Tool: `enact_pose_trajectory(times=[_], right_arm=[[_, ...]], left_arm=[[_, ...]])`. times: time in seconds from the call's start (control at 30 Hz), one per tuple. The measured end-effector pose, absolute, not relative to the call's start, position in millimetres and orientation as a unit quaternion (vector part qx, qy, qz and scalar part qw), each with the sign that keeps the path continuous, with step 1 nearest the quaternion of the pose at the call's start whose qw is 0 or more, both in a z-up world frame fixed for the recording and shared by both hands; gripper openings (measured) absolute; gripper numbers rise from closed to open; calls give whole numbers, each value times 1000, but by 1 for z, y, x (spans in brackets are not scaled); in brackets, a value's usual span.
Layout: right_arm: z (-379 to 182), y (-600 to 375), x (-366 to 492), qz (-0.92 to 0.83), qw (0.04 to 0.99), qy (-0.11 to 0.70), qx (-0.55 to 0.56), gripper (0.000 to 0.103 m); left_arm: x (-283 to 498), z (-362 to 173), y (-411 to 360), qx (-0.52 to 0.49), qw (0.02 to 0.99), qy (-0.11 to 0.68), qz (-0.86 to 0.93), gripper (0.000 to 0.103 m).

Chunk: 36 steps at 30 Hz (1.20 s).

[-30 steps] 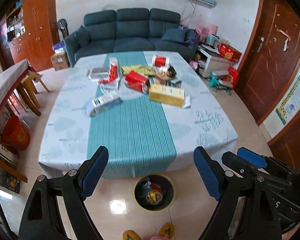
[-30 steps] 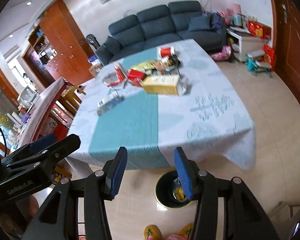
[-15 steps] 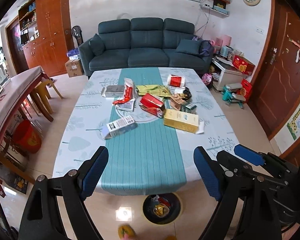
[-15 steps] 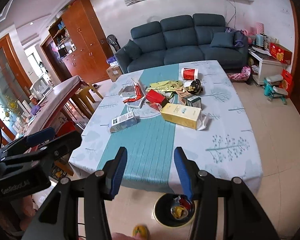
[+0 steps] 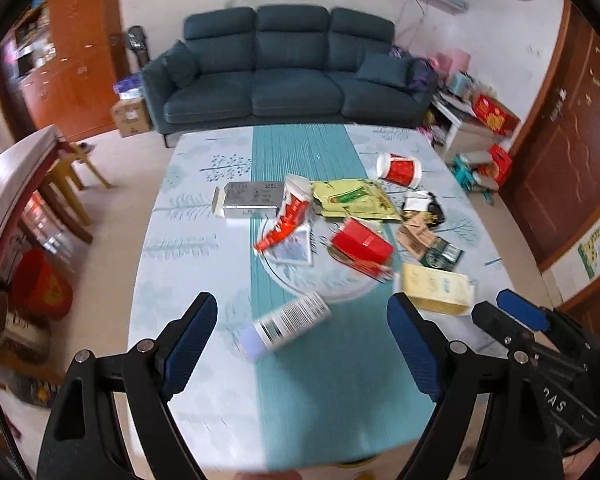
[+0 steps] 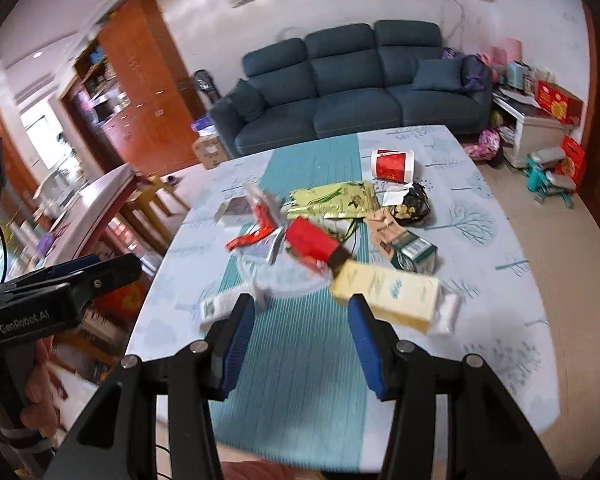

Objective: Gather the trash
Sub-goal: 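Move both open grippers back over the table, then grasp the red-white wrapper with the left gripper while the right grasps the red box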

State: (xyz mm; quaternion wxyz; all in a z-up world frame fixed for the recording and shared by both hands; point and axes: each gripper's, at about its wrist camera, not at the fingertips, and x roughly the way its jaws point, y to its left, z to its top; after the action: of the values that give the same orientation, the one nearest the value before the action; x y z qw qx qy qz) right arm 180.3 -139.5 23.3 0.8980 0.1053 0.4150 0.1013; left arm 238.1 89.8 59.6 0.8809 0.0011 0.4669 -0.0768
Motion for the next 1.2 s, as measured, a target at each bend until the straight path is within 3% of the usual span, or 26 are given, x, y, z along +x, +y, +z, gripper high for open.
enact_pose_trajectory(times=[0.2,0.37,0.43,0.6,0.8,1.0,1.13,1.2], right_arm=[[-9,-113,250,65,883,454,96,49],[-39,-92,298,47,871,488,45,52],[-50,-87,311,41,865,499,21,58],[-78,-74,342,39,846,530,-38,58],[-96,-58,350,58,831,546,-88,63],[-110,-45,350,61,824,546,-140,66],[-113,-42,350,63,822,546,-150,66],[-113,-41,350,64,821,546,-152,64]], left_arm=[[331,18,122,16,842,524,-130,85],[386,-32,136,2,801,577,-161,78],[401,-48,138,-7,788,592,-169,78],[429,-86,136,-32,758,624,-186,76],[443,-114,130,-49,726,655,-203,65],[450,-131,124,-65,704,675,-211,44],[448,-138,118,-71,694,683,-215,18],[445,-138,117,-80,695,681,-218,15]])
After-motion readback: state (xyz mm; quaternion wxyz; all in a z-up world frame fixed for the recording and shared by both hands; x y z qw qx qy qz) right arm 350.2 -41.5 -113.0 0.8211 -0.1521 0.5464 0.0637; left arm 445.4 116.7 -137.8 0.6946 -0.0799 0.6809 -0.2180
